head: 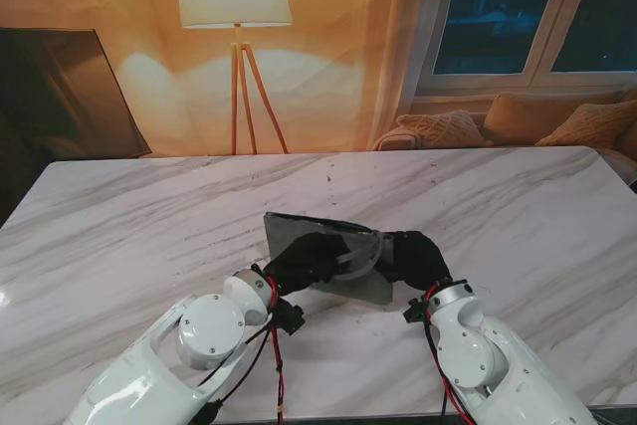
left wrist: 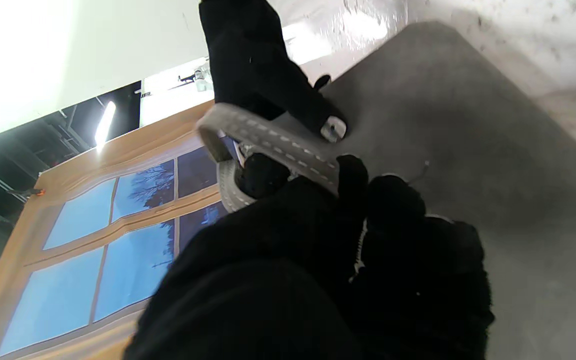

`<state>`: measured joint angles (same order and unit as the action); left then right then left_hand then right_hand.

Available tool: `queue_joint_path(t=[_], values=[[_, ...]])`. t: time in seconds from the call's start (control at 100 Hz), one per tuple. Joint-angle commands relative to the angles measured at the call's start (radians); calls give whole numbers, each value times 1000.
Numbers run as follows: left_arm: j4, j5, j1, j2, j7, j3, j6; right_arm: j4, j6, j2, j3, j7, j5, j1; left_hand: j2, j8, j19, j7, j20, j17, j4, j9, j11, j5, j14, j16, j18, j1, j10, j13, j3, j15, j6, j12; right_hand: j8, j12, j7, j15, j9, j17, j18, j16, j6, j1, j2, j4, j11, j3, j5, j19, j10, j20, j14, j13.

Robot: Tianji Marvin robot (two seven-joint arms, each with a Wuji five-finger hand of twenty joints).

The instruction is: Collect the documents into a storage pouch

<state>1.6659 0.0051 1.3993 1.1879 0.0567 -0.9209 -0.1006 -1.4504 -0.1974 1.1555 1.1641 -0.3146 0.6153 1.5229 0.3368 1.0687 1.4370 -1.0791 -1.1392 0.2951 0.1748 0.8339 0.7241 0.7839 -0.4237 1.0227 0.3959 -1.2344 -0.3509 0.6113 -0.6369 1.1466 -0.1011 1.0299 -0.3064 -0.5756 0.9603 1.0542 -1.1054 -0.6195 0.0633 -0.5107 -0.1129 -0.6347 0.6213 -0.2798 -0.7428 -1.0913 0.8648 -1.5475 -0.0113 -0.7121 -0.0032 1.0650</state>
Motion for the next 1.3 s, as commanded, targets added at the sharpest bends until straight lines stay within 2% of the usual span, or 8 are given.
queue_joint_path(t=[0.0, 0.34, 0.7, 0.85, 1.03, 1.13, 1.29], values=[[29, 24, 7, -9, -2, -21, 9, -3, 6, -1, 1, 14, 6, 2, -94, 40, 17, -117, -27, 24, -47, 42, 101, 100, -101, 17, -65, -56, 38, 40, -28, 35, 27, 23, -29, -1, 66, 18, -35, -9, -13, 7, -95, -54, -21, -3, -14, -41, 64, -44, -40, 12, -25, 52], [105, 141, 38, -31, -3, -117, 7, -2, 13, -2, -1, 17, 15, -1, -93, 58, 37, -119, -43, 55, -45, 53, 103, 124, -108, 36, -67, -57, 44, 61, -30, 57, 40, 33, -40, -5, 69, 18, -37, -13, -9, 7, -115, -69, -14, -1, -9, -43, 74, -43, -37, 14, -26, 52], [133, 234, 55, -51, 31, -179, -55, -3, 14, -3, 0, 21, 15, -1, -82, 44, 71, -76, -61, 90, -54, 66, 106, 100, -112, 53, -79, -56, 37, 84, -18, 97, 31, 39, -55, -10, 76, 16, -44, -16, -8, 9, -110, -76, -5, 1, -8, -53, 89, -43, -47, 15, -22, 60], [128, 224, 39, -51, 45, -177, -70, -8, 11, -4, 0, 32, 4, 2, -81, 28, 76, -54, -65, 92, -59, 63, 99, 88, -116, 56, -83, -57, 29, 84, -14, 108, 25, 37, -59, -10, 71, 14, -40, -16, -9, 9, -102, -66, -9, -3, -4, -55, 81, -41, -44, 17, -23, 57], [133, 210, 26, -48, 39, -161, -46, -10, -12, -5, 3, 33, 6, 3, -79, 16, 78, -53, -68, 94, -60, 65, 98, 86, -114, 55, -85, -57, 28, 87, -10, 111, 26, 36, -47, -5, 51, 6, -24, -9, -14, 11, -105, -62, -22, -5, 8, -44, 61, -33, -31, 20, -31, 43], [146, 206, 27, -48, 38, -152, -31, -14, -17, -4, 6, 29, 7, 6, -79, 12, 80, -54, -69, 96, -60, 67, 99, 86, -114, 55, -84, -57, 29, 90, -10, 113, 26, 36, -21, -2, 22, -5, 15, 3, -23, 12, -86, -29, -15, -5, 32, -34, 14, -20, -17, 24, -46, 28], [166, 207, 34, -51, 45, -135, -10, -26, -33, -4, 15, 21, 9, 16, -76, 8, 82, -57, -69, 102, -59, 70, 99, 86, -113, 54, -85, -57, 31, 91, -10, 114, 29, 36, -13, -2, -12, -31, 116, 47, -27, 7, -69, 115, 35, -20, 58, -48, -80, 11, -7, 20, -47, -20]])
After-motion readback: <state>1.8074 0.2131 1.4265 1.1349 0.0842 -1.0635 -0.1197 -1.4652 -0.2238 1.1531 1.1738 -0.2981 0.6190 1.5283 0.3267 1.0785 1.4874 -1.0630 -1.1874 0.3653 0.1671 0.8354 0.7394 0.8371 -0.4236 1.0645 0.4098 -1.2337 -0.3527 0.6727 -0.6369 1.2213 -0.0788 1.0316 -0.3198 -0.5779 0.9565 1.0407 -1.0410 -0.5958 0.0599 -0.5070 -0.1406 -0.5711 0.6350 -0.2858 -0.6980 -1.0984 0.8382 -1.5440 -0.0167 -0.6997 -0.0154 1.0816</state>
